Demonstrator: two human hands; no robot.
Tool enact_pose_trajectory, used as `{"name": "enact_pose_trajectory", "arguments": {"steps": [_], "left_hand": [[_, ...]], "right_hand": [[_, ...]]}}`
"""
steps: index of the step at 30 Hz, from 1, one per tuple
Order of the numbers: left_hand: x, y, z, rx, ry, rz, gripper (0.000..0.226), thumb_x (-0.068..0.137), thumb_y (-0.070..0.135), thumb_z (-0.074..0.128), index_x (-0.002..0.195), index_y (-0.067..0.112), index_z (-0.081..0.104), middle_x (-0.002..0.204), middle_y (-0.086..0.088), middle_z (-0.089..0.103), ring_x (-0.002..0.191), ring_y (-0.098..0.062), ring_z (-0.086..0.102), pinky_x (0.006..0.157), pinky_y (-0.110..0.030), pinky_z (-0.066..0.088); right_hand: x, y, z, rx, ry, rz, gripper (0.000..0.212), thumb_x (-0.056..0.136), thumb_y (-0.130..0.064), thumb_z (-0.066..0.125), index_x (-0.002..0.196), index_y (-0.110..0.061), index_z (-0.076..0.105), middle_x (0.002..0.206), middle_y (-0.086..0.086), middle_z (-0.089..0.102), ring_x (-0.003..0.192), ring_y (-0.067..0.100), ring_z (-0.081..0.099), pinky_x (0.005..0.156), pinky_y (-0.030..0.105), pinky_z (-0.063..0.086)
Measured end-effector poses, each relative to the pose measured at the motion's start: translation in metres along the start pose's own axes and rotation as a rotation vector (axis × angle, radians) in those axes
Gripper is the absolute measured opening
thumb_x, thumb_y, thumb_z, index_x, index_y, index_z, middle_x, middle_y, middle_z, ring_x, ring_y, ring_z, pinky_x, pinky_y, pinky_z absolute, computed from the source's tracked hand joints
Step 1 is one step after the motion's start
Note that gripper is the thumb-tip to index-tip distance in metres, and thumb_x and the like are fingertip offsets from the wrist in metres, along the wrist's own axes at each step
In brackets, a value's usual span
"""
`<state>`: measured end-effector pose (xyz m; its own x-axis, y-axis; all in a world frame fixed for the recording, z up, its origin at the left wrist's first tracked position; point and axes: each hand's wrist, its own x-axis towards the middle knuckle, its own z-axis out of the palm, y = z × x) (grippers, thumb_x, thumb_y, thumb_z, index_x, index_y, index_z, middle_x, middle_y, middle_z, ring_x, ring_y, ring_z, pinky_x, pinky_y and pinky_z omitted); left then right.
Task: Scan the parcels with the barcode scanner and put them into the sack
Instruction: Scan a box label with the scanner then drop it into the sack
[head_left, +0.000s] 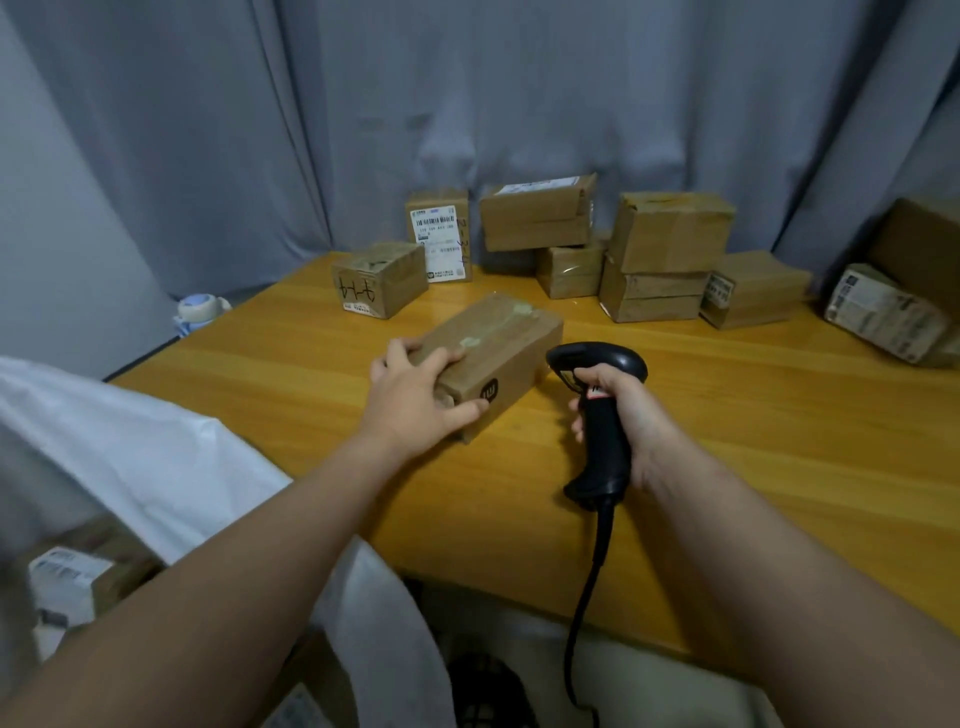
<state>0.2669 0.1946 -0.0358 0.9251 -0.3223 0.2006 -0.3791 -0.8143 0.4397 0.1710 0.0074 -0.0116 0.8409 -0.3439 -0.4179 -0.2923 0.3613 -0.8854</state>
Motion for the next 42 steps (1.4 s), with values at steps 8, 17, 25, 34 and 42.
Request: {"name": "enact_pose_trajectory", "arguments": {"steps": [8, 17, 25, 34, 42], "left_hand": [[-0.107, 0.040, -0.018, -0.078, -0.069, 0.095, 0.064, 0.074, 0.062, 0.068, 0.132, 0.041, 0.053, 0.133, -0.001, 0.033, 0.126, -0.021, 0.035, 0.106, -0.033, 0.032], [-0.128, 0.070, -0.045, -0.530, -0.298, -0.217, 0.064, 0.092, 0.068, 0.029, 0.124, 0.021, 0.059, 0.114, 0.002, 0.056, 0.110, -0.021, 0.049, 0.104, -0.037, 0.037], [-0.125, 0.095, -0.047, -0.158, -0.039, 0.104, 0.081, 0.085, 0.071, 0.044, 0.144, 0.017, 0.037, 0.144, -0.008, 0.043, 0.131, -0.025, 0.041, 0.105, -0.045, 0.041], [-0.098, 0.139, -0.028, 0.358, -0.139, 0.152, 0.072, 0.087, 0.065, 0.050, 0.142, 0.021, 0.035, 0.136, -0.013, 0.047, 0.123, -0.032, 0.042, 0.101, -0.043, 0.037], [-0.110, 0.114, -0.023, -0.562, -0.025, 0.135, 0.087, 0.088, 0.029, 0.066, 0.150, 0.044, 0.006, 0.146, -0.014, 0.029, 0.131, -0.029, 0.036, 0.110, -0.044, 0.033]], "right_hand": [[-0.098, 0.037, -0.051, -0.151, -0.032, -0.075, 0.029, 0.085, -0.035, 0.067, 0.082, -0.006, 0.065, 0.059, 0.006, 0.056, 0.048, 0.017, 0.052, 0.053, 0.026, 0.045], [-0.144, 0.039, -0.082, -0.163, -0.011, -0.336, 0.034, 0.087, -0.033, 0.066, 0.100, -0.002, 0.066, 0.064, 0.005, 0.059, 0.057, 0.016, 0.056, 0.062, 0.027, 0.047], [-0.143, 0.053, -0.082, -0.183, 0.078, -0.377, 0.029, 0.085, -0.032, 0.069, 0.093, -0.004, 0.064, 0.068, 0.006, 0.059, 0.065, 0.020, 0.057, 0.070, 0.035, 0.047], [-0.142, 0.062, -0.078, -0.090, 0.255, -0.436, 0.018, 0.084, -0.031, 0.070, 0.077, -0.016, 0.062, 0.077, 0.003, 0.061, 0.083, 0.024, 0.060, 0.080, 0.039, 0.047], [-0.149, 0.052, -0.081, -0.186, 0.252, -0.739, 0.019, 0.086, -0.020, 0.070, 0.068, -0.020, 0.063, 0.062, -0.006, 0.061, 0.067, 0.009, 0.060, 0.062, 0.022, 0.046]]}}
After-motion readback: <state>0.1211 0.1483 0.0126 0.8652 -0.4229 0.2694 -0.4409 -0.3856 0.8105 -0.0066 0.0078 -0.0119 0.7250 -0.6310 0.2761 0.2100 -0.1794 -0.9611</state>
